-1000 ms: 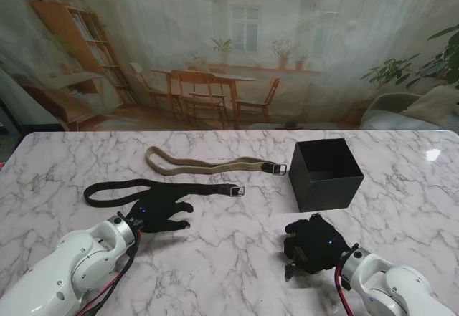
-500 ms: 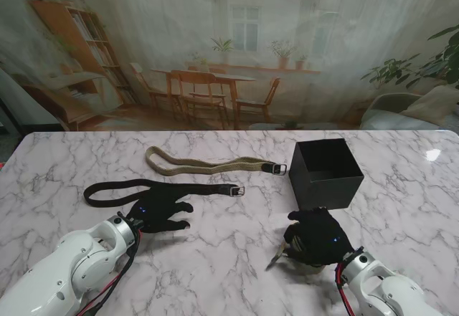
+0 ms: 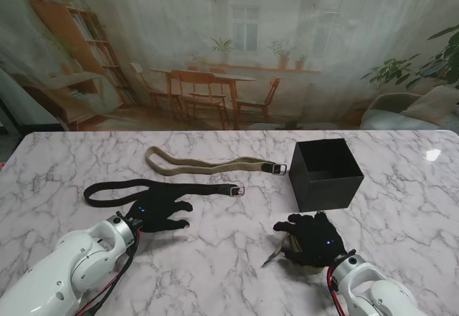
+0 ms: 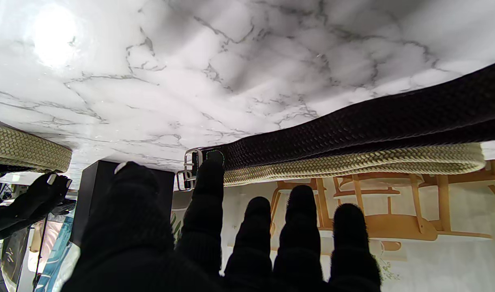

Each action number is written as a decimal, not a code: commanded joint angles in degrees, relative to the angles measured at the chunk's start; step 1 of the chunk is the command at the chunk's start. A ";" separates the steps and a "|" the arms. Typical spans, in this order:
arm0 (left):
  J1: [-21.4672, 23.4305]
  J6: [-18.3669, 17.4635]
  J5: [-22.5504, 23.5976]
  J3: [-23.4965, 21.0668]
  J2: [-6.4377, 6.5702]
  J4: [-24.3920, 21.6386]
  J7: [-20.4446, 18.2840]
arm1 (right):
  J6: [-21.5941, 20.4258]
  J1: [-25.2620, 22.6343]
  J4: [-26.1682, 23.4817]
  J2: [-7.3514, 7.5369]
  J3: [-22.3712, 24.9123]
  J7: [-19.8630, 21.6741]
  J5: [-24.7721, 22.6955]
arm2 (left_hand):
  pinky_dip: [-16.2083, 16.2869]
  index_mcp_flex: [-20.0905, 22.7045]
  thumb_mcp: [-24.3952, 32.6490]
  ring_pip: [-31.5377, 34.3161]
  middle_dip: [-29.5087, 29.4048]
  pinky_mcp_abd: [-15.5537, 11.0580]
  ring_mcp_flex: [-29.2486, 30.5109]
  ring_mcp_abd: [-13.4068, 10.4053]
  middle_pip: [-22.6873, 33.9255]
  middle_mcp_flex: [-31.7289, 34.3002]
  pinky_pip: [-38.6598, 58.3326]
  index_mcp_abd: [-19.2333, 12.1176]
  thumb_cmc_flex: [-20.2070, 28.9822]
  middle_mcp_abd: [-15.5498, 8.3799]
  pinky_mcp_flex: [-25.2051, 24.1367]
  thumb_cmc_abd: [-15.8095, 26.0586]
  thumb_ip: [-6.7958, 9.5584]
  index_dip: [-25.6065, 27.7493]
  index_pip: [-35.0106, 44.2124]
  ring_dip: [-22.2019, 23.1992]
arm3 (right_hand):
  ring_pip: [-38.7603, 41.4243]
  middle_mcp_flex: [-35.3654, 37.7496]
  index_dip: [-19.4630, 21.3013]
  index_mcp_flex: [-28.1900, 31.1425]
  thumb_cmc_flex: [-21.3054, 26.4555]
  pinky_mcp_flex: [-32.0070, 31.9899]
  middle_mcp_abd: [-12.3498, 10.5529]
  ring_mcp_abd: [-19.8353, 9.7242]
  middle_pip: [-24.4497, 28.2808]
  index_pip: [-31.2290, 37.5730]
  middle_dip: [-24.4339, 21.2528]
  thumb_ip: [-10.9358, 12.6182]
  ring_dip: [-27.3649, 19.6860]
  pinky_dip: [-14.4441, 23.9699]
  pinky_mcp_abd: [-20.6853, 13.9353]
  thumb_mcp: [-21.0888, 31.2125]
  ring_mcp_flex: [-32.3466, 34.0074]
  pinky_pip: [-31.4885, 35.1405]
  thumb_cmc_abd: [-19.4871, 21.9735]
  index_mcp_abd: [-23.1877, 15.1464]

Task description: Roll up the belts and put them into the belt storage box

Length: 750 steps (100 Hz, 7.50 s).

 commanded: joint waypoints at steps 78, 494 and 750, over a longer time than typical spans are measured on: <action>0.18 0.38 0.15 -0.08 -0.06 0.05 -0.58 | -8.86 -0.20 -0.58 2.46 9.11 5.68 -8.99 | -0.65 0.76 -0.87 -0.31 0.67 1.79 0.06 0.29 -0.48 -3.01 -1.62 1.38 2.10 0.83 -1.25 2.45 -1.06 -0.01 0.69 1.26 | -4.16 -8.00 -14.56 -12.48 22.52 1.71 -1.67 -1.89 -1.02 -11.47 -4.72 1.05 -2.43 -2.83 5.41 27.56 -0.73 -4.95 -7.55 -13.20; -15.26 0.54 -14.32 22.84 -1.30 6.73 -5.45 | -3.67 3.41 -0.16 2.03 -1.94 10.55 -2.08 | 0.93 -22.44 1.37 2.15 -10.24 -1.97 2.00 1.83 -7.13 -12.02 7.28 2.30 1.70 7.39 3.80 -9.53 -0.05 -13.70 -15.20 1.08 | -5.47 -1.54 2.07 4.51 2.62 -4.17 0.02 -1.62 -1.79 6.16 -2.70 -2.20 -3.78 -16.51 8.07 9.69 -1.97 -9.48 -5.21 2.64; -8.51 0.35 -18.13 22.59 -0.74 2.99 -8.38 | -4.26 9.20 5.18 2.00 -9.39 5.03 0.12 | 7.47 2.16 5.00 24.62 23.84 -2.55 27.17 -1.11 18.10 24.93 32.42 3.45 17.77 0.54 22.16 -13.58 0.19 3.88 22.81 21.40 | -4.81 5.50 15.87 12.31 3.38 -3.09 -10.43 -4.42 2.12 30.33 -0.47 -10.71 -4.26 -16.82 6.77 6.12 -0.08 -8.10 -13.08 -16.94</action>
